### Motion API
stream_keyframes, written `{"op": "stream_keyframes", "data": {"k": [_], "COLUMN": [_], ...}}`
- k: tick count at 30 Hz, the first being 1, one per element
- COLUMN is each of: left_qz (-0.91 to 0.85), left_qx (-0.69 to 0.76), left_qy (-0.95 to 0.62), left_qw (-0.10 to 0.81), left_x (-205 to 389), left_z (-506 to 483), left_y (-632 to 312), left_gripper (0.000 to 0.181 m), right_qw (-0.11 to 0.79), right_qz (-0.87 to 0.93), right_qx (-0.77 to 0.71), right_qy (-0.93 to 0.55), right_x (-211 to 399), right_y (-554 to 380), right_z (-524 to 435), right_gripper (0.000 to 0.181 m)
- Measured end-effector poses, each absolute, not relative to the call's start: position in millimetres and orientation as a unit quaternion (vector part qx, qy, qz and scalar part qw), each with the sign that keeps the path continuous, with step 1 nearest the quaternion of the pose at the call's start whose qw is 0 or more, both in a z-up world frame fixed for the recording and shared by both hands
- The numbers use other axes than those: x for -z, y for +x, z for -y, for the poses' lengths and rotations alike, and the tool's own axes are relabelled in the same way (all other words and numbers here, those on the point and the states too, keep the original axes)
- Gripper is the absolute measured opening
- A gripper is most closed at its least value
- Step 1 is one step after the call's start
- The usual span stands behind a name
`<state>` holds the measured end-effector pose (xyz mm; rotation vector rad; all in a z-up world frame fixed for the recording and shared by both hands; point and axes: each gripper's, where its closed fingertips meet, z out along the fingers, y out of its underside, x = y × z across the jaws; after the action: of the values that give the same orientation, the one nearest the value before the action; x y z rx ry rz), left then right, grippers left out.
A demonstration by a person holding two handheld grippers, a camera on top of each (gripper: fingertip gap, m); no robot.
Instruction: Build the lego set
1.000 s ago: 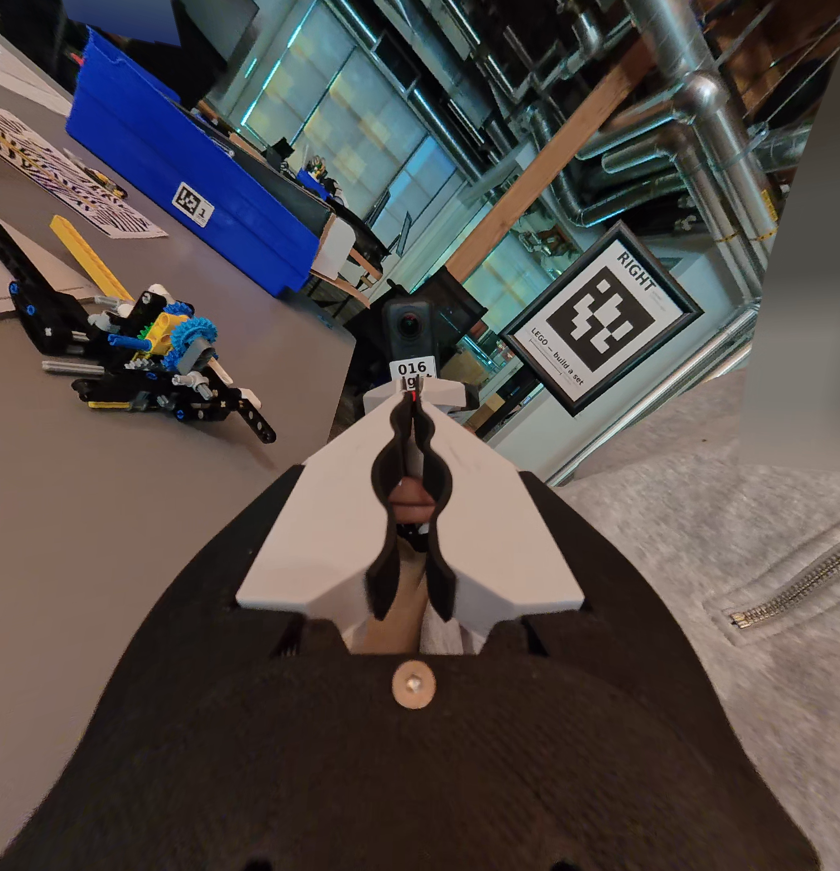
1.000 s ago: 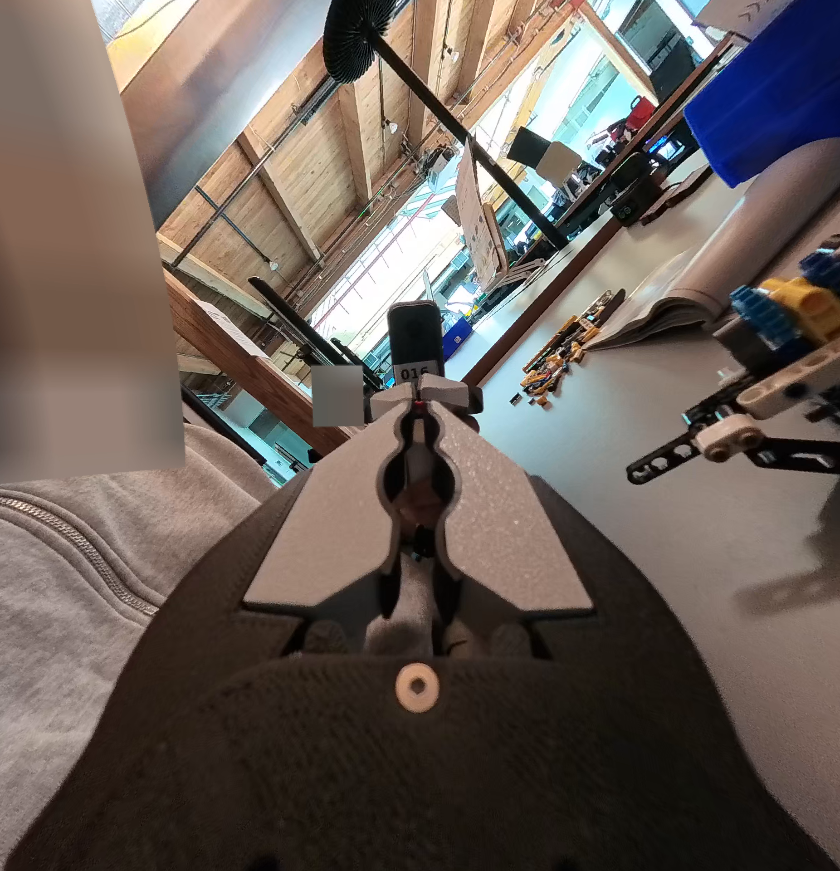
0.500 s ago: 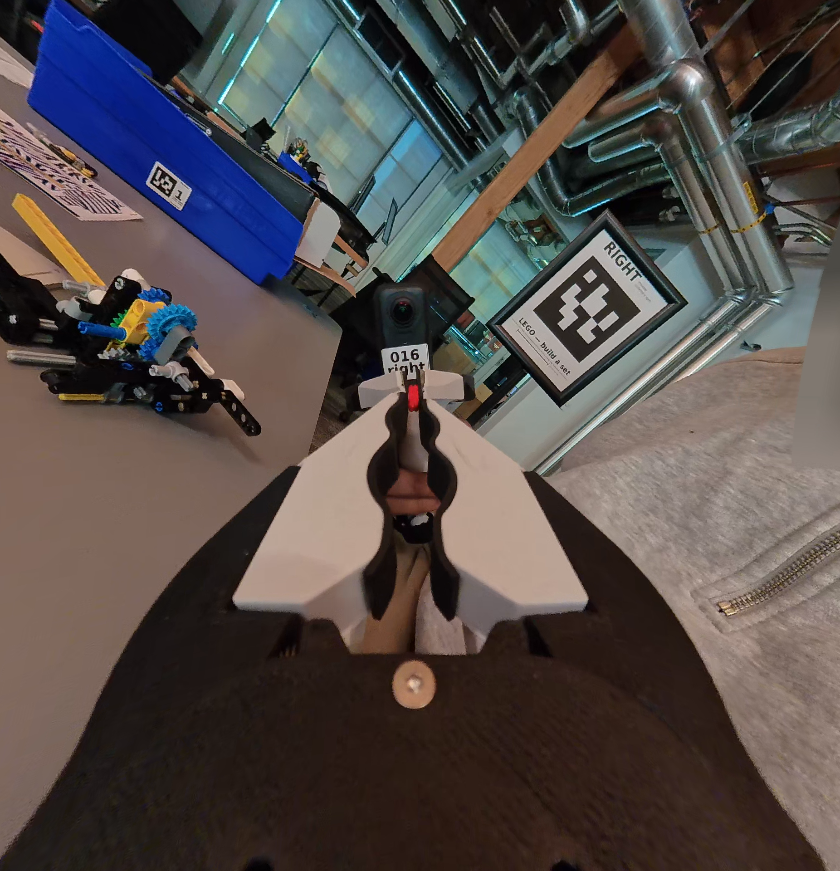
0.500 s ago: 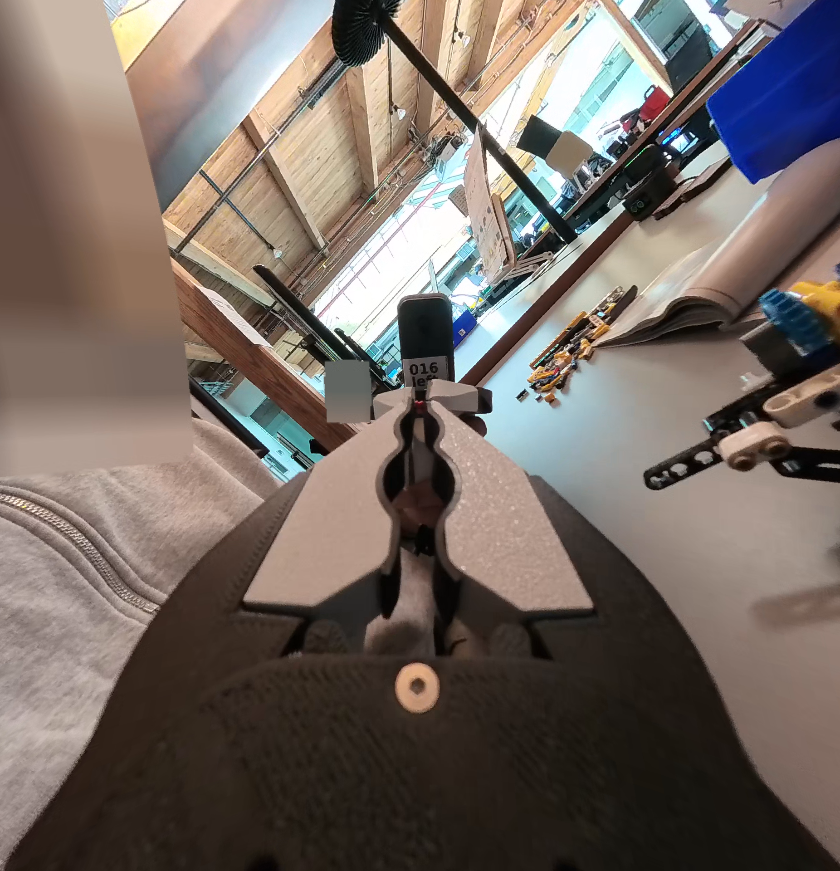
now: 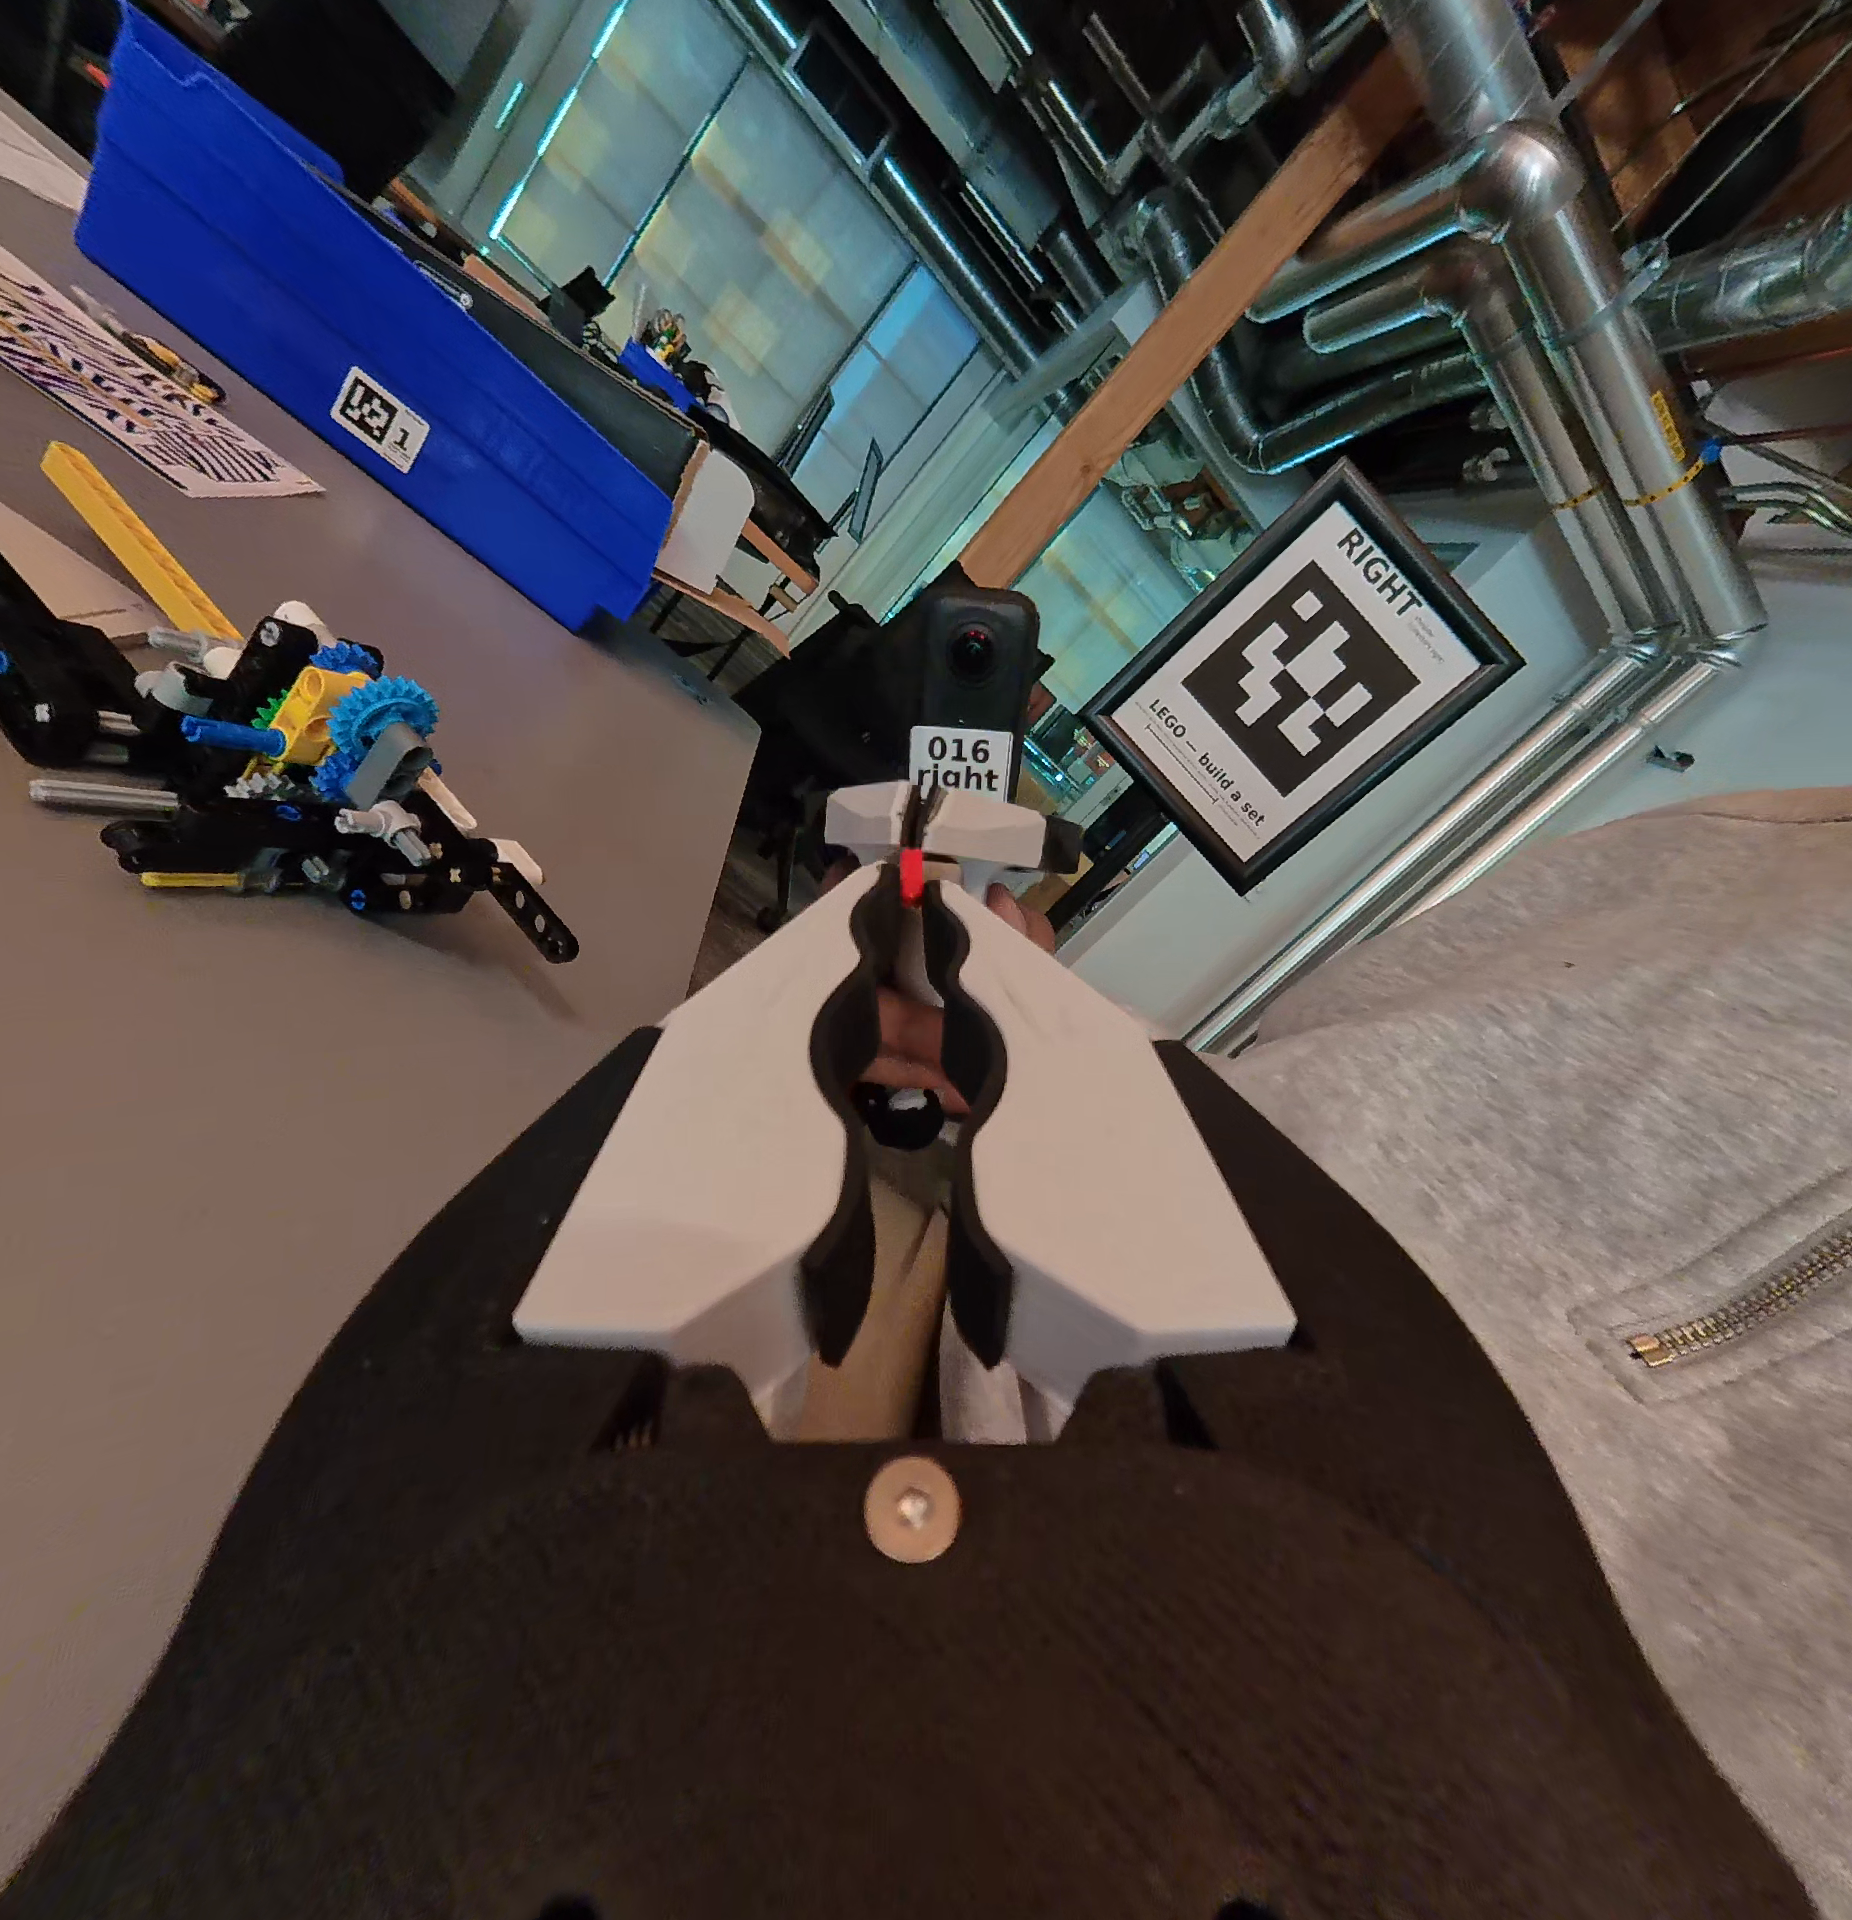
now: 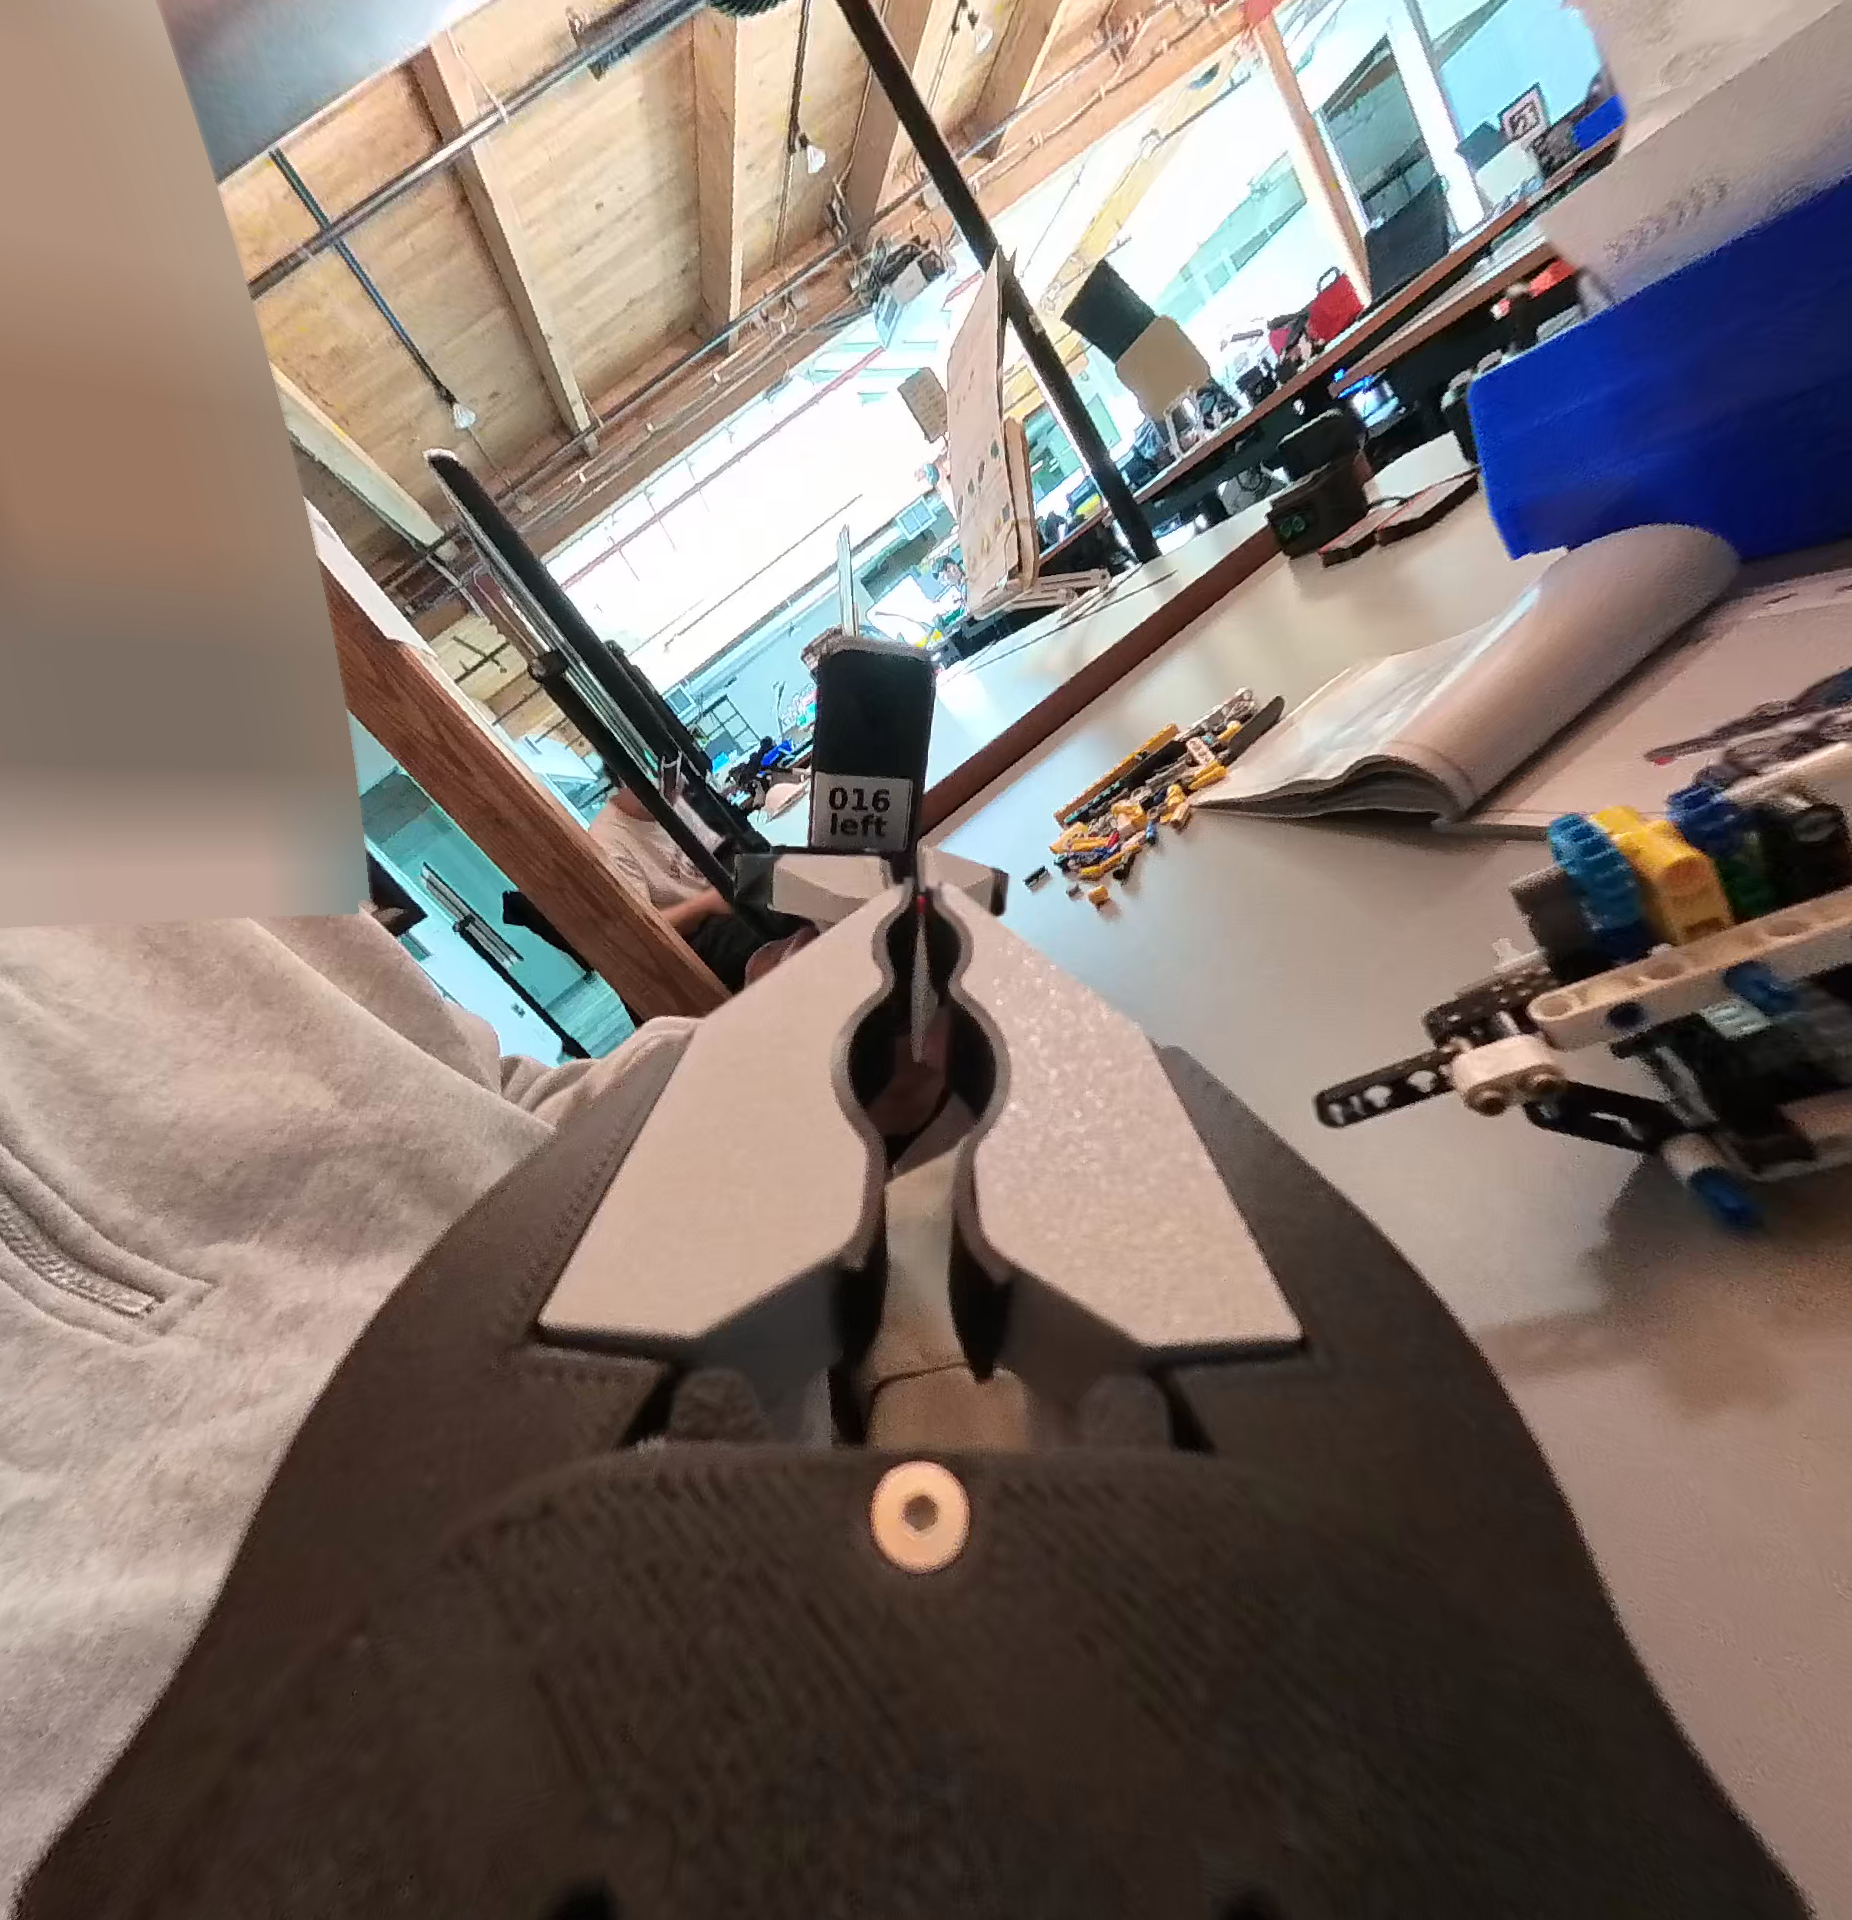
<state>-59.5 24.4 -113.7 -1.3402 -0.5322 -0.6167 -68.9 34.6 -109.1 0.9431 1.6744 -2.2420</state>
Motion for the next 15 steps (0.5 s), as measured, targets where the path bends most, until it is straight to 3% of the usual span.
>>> {"op": "stream_keyframes", "data": {"k": [5, 11, 15], "left_qz": [0.239, 0.225, 0.204], "left_qx": [0.279, 0.307, 0.324], "left_qy": [-0.601, -0.625, -0.642], "left_qw": [0.710, 0.682, 0.664], "left_x": [112.6, 120.7, 123.6], "left_z": [-22.8, -25.5, -24.9], "left_y": [-59.5, -51.7, -45.5], "left_gripper": [0.002, 0.002, 0.002], "right_qw": [0.085, 0.039, -0.052], "right_qz": [-0.556, -0.610, -0.673], "right_qx": [0.764, 0.754, 0.722], "right_qy": [0.316, 0.240, 0.151], "right_x": [103.9, 94.2, 94.8], "right_y": [-71.5, -56.1, -39.1], "right_z": [-44.5, -41.1, -38.1], "right_gripper": [0.002, 0.020, 0.020]}}
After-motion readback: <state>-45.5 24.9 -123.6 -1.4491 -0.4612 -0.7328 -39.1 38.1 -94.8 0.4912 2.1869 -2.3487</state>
